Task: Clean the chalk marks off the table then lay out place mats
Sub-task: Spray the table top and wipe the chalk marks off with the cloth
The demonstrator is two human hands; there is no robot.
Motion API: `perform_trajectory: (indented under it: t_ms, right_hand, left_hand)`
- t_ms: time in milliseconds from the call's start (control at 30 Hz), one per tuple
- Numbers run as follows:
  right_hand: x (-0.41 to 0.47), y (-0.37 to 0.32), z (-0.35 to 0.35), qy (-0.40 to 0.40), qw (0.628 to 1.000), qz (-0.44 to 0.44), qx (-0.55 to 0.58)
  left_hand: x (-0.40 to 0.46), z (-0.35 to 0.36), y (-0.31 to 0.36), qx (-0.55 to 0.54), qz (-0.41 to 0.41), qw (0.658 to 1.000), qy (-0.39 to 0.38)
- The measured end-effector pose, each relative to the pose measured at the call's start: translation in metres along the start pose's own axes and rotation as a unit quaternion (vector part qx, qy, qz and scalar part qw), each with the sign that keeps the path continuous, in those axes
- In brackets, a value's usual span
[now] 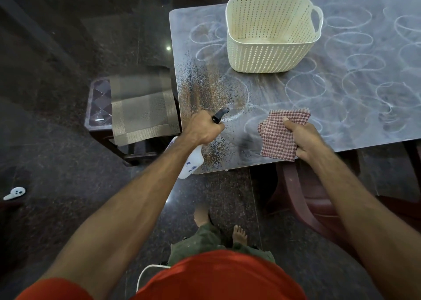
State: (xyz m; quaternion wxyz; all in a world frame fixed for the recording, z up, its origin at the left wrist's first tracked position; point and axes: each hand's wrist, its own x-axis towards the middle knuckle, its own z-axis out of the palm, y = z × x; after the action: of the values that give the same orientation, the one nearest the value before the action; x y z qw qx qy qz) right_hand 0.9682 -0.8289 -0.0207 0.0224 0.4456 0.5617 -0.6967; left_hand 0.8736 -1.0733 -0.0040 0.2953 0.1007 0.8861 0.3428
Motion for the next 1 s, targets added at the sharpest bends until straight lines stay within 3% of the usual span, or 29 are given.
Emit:
perform_trajectory:
  t_ms: [167, 400, 500, 600, 667, 733, 800, 900, 933, 1000]
  right_hand:
    - [0.006, -0.002, -0.012, 0.023, 0.999, -0.031, -0.013]
    - [0.011, -0.007, -0.031, 0.058, 0.996, -0.061, -0.004]
    - [0.009, -0.006, -0.037, 0.060, 0.996, -0.069, -0.021]
    - [0.009, -0.002, -0.039, 0.065, 0.987, -0.119, -0.085]
    - [0.009, 0.004, -0.038, 0.085, 0.954, -0.197, -0.209]
    - [0.009, 0.016, -0.034, 0.105, 0.881, -0.290, -0.359]
    - [0.006, 0.033, -0.023, 0.041, 0.832, -0.341, -0.436]
    - [0.004, 0.076, -0.002, -0.104, 0.734, -0.317, -0.592]
    - [0.003, 0.090, 0.004, -0.115, 0.705, -0.309, -0.628]
    - [0.001, 0.108, 0.011, -0.103, 0.688, -0.312, -0.647]
  left_hand:
    - [-0.013, 0.005, -0.005, -0.010, 0.017, 0.999, -0.042]
    - [-0.039, 0.038, -0.003, 0.064, 0.026, 0.994, -0.086]
    - [-0.045, 0.045, -0.003, 0.061, 0.011, 0.995, -0.081]
    - [-0.053, 0.045, -0.004, -0.021, 0.000, 0.999, -0.033]
    - [-0.060, 0.040, -0.007, -0.099, -0.010, 0.995, 0.017]
    - [-0.068, 0.034, -0.010, -0.150, -0.024, 0.986, 0.074]
    - [-0.076, 0.029, -0.014, -0.196, -0.028, 0.972, 0.124]
    - [-0.088, 0.024, -0.021, -0.238, -0.024, 0.955, 0.173]
    - [-0.092, 0.023, -0.024, -0.247, -0.024, 0.951, 0.182]
    - [-0.098, 0.022, -0.029, -0.255, -0.026, 0.947, 0.195]
